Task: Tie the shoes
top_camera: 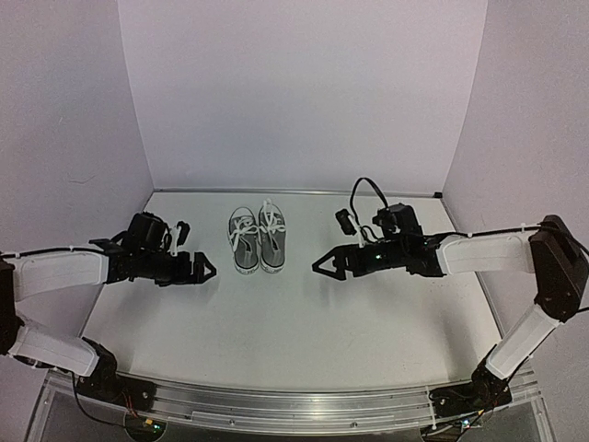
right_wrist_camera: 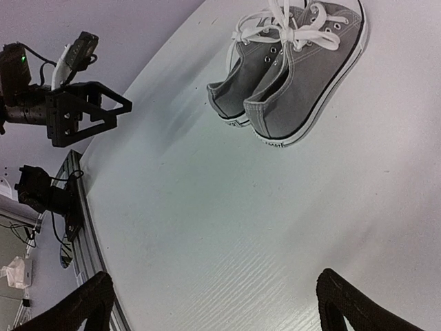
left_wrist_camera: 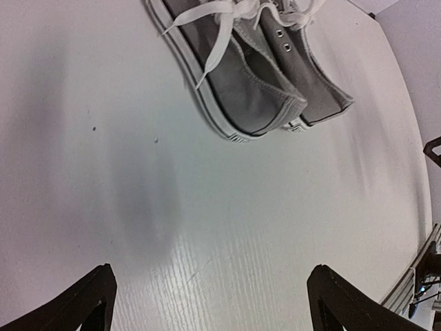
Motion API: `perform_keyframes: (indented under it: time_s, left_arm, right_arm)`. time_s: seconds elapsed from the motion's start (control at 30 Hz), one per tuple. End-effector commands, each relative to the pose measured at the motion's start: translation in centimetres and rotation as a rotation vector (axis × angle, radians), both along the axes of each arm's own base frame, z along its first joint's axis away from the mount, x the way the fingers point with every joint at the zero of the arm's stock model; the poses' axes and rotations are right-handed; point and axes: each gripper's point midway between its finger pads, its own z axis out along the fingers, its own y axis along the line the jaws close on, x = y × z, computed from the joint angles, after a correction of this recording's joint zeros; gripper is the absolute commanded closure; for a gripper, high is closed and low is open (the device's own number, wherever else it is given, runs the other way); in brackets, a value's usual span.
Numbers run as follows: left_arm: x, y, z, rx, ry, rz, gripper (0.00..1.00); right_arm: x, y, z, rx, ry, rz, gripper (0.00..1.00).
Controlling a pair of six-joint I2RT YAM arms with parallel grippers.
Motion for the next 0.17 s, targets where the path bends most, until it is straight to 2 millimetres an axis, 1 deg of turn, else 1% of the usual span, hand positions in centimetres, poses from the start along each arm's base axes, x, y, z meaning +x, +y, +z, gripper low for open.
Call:
perform_keyframes:
  time_s: [0.0,0.07,0.13]
  left_arm:
    - [-0.41,1.49,0.54,-0.04,-0.041,0.111,0.0]
    - [-0.64,1.87,0.44,-0.041,-0.048,0.127,0.0]
    - [-0.61,1.89,0.69,-0.043,-0.055,0.128,0.0]
  right_arm:
    - [-0.28,0.17,-0.07,0.063,-0.018,0.01,0.02]
    - [-0.53,0.02,-0.09,0.071,-0.02,0.011,0.02]
    - [-0.74,0.05,0.5,0.087,-0.032,0.02,0.02]
